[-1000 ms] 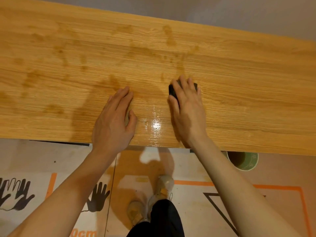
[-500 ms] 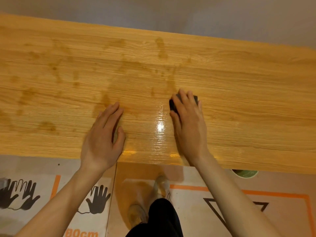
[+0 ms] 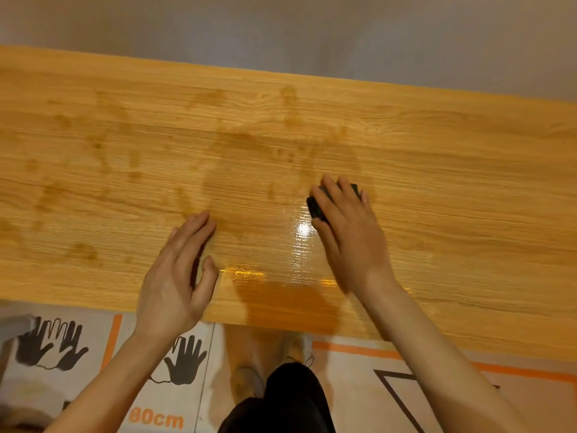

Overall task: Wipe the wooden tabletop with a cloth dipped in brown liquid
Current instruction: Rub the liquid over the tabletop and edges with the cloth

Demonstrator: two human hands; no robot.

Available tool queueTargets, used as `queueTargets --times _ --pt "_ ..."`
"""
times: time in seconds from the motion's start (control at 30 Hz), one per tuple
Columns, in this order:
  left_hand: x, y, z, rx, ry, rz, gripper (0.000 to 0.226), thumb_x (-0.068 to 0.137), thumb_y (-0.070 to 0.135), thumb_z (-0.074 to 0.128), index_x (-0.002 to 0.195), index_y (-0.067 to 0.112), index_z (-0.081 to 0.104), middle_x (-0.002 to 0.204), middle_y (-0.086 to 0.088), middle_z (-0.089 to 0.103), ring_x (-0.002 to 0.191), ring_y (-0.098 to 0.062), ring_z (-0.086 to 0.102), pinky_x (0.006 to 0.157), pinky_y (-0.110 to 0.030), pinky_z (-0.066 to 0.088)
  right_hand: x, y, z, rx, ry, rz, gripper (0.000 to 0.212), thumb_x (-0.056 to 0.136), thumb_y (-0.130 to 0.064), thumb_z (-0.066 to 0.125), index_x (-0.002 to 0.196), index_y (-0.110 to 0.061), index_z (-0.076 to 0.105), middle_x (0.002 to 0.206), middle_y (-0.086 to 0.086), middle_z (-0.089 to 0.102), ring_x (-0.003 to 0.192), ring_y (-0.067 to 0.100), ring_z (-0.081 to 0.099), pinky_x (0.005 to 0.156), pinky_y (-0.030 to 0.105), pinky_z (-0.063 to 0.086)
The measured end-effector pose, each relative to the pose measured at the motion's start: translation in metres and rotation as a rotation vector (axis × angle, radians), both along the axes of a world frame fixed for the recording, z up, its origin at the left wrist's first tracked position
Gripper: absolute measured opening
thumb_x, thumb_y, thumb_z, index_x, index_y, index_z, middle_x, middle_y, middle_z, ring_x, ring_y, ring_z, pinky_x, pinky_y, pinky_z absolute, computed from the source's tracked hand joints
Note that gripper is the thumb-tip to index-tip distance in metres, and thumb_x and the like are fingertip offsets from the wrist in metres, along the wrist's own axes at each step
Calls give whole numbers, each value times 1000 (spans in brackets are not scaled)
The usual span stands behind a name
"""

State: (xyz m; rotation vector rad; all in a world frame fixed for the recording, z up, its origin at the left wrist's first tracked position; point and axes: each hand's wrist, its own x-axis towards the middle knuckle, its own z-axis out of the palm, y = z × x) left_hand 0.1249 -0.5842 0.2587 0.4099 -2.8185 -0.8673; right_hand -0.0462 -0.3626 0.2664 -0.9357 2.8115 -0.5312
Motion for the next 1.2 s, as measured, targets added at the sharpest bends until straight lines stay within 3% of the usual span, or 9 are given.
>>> queueTargets --times 0.23,0.37,0.47,0.53,0.67,0.8,1.0,1.1,1.2 --pt "-1 1 0 18 10 5 50 100 21 45 146 4 49 158 -5 42 149 -18 35 119 -53 32 16 35 11 -101 1 -497 47 102 -23 36 147 -11 38 158 9 28 149 25 15 122 46 7" --pt "-3 -2 1 24 8 8 49 99 17 47 145 4 50 157 -5 43 149 -19 36 119 -53 33 39 -66 0 9 59 -243 50 97 -33 31 135 -9 53 146 14 46 137 36 40 117 50 19" --pt "-2 -1 2 24 -6 -3 48 99 17 47 146 5 50 158 -4 43 150 -18 35 119 -53 33 48 -92 -3 14 53 -32 49 99 -35 31 138 -13 52 149 8 45 141 28 37 119 47 22" --pt "-2 -1 2 41 -10 12 48 99 16 48 146 7 50 157 -3 43 150 -16 35 119 -51 34 37 -59 0 -15 45 128 46 102 -32 36 144 -14 45 154 4 36 146 22 26 122 39 12" --pt "-2 -4 2 92 -47 3 51 98 19 48 148 9 48 160 1 39 151 -10 29 120 -51 32 4 26 9 -47 -15 -173 47 104 -33 33 149 -17 37 158 0 27 150 16 13 122 45 11" --pt "-1 -10 6 181 -121 3 53 98 25 49 150 14 46 161 8 36 152 -6 27 118 -52 35 6 -9 5 -88 28 -466 45 104 -24 36 146 -10 41 156 9 31 148 26 19 121 47 11" --pt "-55 -30 17 144 -35 -53 46 103 22 49 148 10 48 160 1 38 151 -13 31 119 -51 35 26 -121 -4 -66 12 -138 45 102 -25 37 144 -11 44 155 9 34 147 27 22 120 46 11" --pt "-103 -46 14 71 -64 -39 48 104 21 48 151 11 44 162 0 35 151 -16 28 122 -47 29 16 -79 7 -28 -11 3 46 103 -29 39 147 -14 39 158 4 29 148 21 18 122 37 5" --pt "-135 -59 8 -15 -51 -61 50 104 19 49 152 8 41 163 -6 33 152 -22 27 125 -39 21 -6 -10 13 3 -25 -215 47 105 -33 34 150 -20 33 160 -2 23 150 15 10 123 41 6"
